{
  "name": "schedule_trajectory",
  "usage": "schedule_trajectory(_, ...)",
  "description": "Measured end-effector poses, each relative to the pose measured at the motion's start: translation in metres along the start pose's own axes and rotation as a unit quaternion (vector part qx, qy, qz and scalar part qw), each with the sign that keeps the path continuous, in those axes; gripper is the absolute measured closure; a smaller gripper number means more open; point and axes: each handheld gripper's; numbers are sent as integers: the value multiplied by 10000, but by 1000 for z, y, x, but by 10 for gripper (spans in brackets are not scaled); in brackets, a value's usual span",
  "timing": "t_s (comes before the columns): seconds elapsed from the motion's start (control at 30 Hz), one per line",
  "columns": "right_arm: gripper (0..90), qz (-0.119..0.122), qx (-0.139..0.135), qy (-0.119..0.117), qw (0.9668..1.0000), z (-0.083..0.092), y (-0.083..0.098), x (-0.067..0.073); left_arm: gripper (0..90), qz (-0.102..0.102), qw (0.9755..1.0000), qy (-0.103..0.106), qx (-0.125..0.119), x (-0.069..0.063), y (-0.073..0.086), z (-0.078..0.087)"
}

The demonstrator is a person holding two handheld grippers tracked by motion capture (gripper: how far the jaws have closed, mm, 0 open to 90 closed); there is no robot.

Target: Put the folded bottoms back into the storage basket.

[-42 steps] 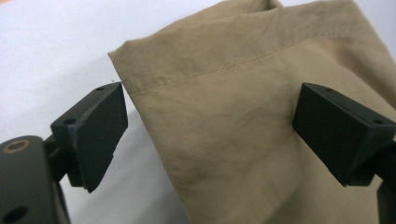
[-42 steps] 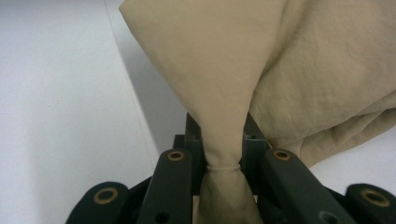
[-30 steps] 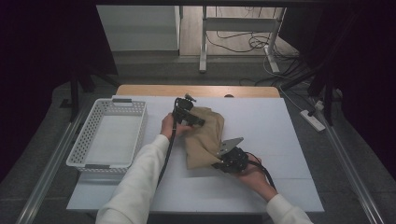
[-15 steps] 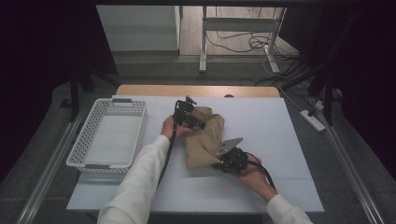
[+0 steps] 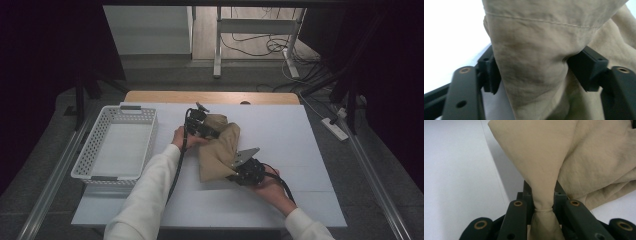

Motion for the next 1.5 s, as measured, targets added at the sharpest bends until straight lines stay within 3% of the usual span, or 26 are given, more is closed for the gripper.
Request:
schedule_trajectory(0.13, 783, -4, -17, 9, 10000, 0, 0, 0, 412, -206, 9997, -161, 11, -5, -2, 3)
schedule_trajectory(0.4, 783, -8, -57, 23, 10000, 1, 0, 0, 490, -432, 9985, -337, -53, -11, -1, 7)
schedule_trajectory(0.8, 784, 21, -159, 86, 9998, 5, -1, 0, 546, -587, 9975, -271, -274, -14, 0, 16)
schedule_trajectory(1.07, 786, 19, -494, 210, 9986, 18, -5, -2, 560, -691, 9964, -265, -404, -21, -3, 27)
schedule_trajectory(1.5, 786, 63, -699, 223, 9973, 24, -10, 1, 567, -770, 9948, -218, -631, -27, -4, 47)
Point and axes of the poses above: each handheld gripper's, and its own axes: z roughly backward along the jaws, y roughly out of its underside, x roughly to its left, and after that the axes turned 5 degrees about -x, right-handed
